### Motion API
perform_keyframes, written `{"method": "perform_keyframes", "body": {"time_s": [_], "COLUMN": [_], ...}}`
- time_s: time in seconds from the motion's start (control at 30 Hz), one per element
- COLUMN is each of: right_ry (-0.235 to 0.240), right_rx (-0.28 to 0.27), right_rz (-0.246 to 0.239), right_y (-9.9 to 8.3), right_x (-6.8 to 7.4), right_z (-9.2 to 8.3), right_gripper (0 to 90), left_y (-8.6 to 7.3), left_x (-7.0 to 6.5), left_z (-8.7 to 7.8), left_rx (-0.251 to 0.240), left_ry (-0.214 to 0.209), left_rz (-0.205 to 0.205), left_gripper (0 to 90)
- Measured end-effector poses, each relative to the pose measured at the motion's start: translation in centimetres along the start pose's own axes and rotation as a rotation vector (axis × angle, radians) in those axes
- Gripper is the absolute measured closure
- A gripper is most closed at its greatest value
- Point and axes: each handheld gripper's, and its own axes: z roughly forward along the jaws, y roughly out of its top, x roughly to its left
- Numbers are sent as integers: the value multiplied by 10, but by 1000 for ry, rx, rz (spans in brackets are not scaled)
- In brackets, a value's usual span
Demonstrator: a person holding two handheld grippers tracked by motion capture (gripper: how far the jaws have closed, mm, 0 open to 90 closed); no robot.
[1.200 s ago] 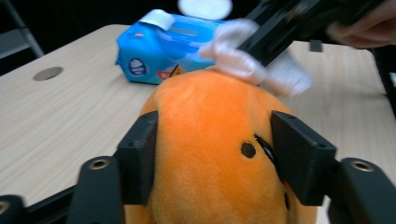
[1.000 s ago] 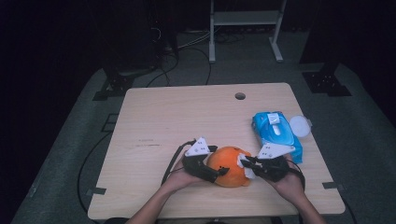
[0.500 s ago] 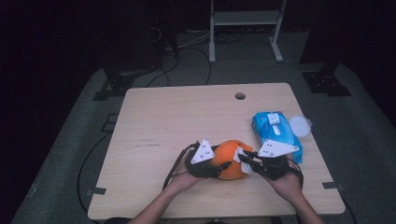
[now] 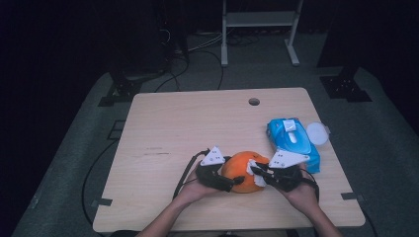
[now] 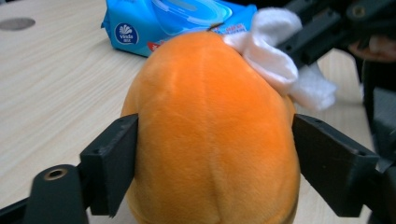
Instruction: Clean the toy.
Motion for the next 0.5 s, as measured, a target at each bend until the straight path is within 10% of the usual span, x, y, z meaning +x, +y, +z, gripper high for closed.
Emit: {"method": "perform_keyframes", "body": {"time_s": [0.3, 0.5], "right_ry": [65, -64], "right_rx": [-43, -26], "right_rz": [-57, -38], "right_y": [16, 7], "right_x": [24, 3], "right_z": [1, -10], "right_gripper": [804, 804], "left_y": [2, 0], "left_x": [-25, -17], "left_z": [8, 5], "left_rx": [46, 28], "left_ry": [90, 59], "left_rz": [233, 169], "left_gripper": [211, 214]}}
